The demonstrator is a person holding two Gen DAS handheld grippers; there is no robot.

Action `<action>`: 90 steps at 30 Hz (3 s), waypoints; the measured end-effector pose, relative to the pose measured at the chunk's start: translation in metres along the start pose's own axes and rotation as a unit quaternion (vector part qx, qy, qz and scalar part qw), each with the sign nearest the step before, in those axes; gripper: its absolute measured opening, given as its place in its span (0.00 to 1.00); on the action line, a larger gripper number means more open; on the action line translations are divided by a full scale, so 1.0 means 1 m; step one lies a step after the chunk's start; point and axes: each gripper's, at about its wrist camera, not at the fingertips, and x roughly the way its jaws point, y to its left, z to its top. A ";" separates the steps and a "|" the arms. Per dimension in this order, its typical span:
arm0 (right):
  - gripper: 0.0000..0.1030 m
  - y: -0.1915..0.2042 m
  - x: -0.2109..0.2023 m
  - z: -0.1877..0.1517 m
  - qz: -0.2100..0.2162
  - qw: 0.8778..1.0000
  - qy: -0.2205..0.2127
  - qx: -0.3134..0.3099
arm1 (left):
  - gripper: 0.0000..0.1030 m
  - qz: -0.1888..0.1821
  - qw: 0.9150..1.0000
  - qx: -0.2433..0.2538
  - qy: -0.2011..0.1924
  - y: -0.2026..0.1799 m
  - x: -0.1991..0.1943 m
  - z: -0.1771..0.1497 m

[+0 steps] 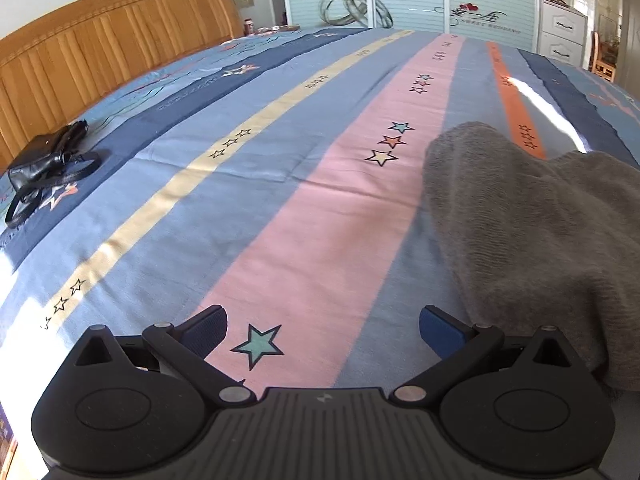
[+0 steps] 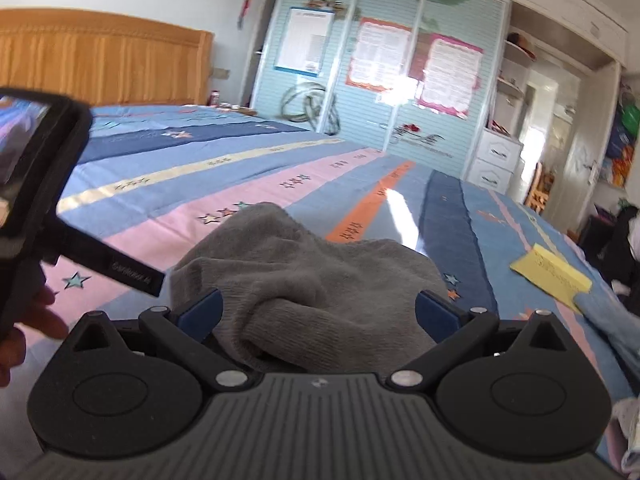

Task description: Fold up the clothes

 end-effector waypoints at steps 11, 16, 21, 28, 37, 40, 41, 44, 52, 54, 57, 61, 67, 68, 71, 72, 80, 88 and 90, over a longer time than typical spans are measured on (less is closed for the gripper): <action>0.76 0.039 0.021 -0.012 0.000 0.989 0.019 -0.148 | 0.99 -0.008 0.999 -0.045 -0.014 0.016 0.006 0.006; 0.72 0.037 0.027 -0.011 0.026 0.990 0.039 -0.131 | 0.99 -0.023 0.998 -0.050 0.010 0.017 0.016 0.006; 0.71 0.042 0.033 -0.020 0.053 0.987 0.063 -0.137 | 0.99 -0.031 0.999 -0.036 0.010 0.009 0.016 0.005; 0.37 0.042 0.033 -0.019 0.057 0.989 0.062 -0.119 | 0.99 -0.025 0.999 -0.040 0.015 0.009 0.018 0.006; 0.24 0.030 0.026 0.017 0.011 0.995 0.005 -0.103 | 0.99 -0.029 0.997 -0.073 0.028 0.025 0.024 0.008; 0.23 0.019 0.026 0.043 -0.018 0.995 -0.024 -0.092 | 0.99 -0.022 0.997 -0.069 0.022 0.028 0.022 0.010; 0.23 0.014 0.024 0.052 -0.025 0.995 -0.036 -0.087 | 0.99 -0.020 0.997 -0.069 0.019 0.030 0.021 0.010; 0.23 0.003 0.017 0.082 -0.048 0.992 -0.078 -0.085 | 0.99 -0.009 0.997 -0.073 0.011 0.036 0.020 0.012; 0.23 -0.039 -0.028 0.161 -0.041 0.979 -0.200 -0.011 | 0.99 0.015 0.996 -0.078 -0.033 0.045 0.008 0.012; 0.23 -0.041 -0.017 0.176 -0.019 0.987 -0.158 -0.010 | 0.99 0.022 0.997 -0.068 -0.043 0.044 0.005 0.012; 0.23 -0.037 -0.028 0.177 0.002 0.983 -0.184 0.008 | 0.99 0.006 0.996 -0.059 -0.062 0.042 -0.002 0.012; 0.23 -0.013 -0.013 0.172 0.041 0.992 -0.121 -0.023 | 0.99 0.014 0.992 -0.064 -0.112 0.049 -0.019 0.013; 0.32 -0.008 0.060 0.118 0.041 0.993 0.098 0.057 | 0.99 0.083 0.987 -0.037 -0.132 0.059 -0.020 0.009; 0.35 -0.009 0.060 0.109 0.017 0.993 0.097 0.058 | 0.99 0.087 0.988 -0.035 -0.127 0.061 -0.019 0.008; 0.43 -0.041 0.055 0.092 -0.022 0.985 0.089 0.146 | 0.99 0.090 0.988 -0.037 -0.119 0.067 -0.017 0.006; 0.43 -0.047 0.051 0.087 -0.032 0.982 0.087 0.163 | 0.99 0.092 0.988 -0.035 -0.119 0.068 -0.018 0.005; 0.75 -0.054 0.031 0.063 -0.010 0.981 0.028 0.194 | 0.99 0.114 0.985 -0.019 -0.130 0.060 -0.034 -0.004; 0.40 -0.028 0.075 0.046 0.044 0.984 0.080 0.150 | 0.99 0.204 0.967 -0.047 -0.148 0.100 -0.063 -0.022; 0.34 -0.033 0.084 0.039 0.034 0.984 0.090 0.148 | 0.99 0.222 0.963 -0.046 -0.145 0.110 -0.068 -0.031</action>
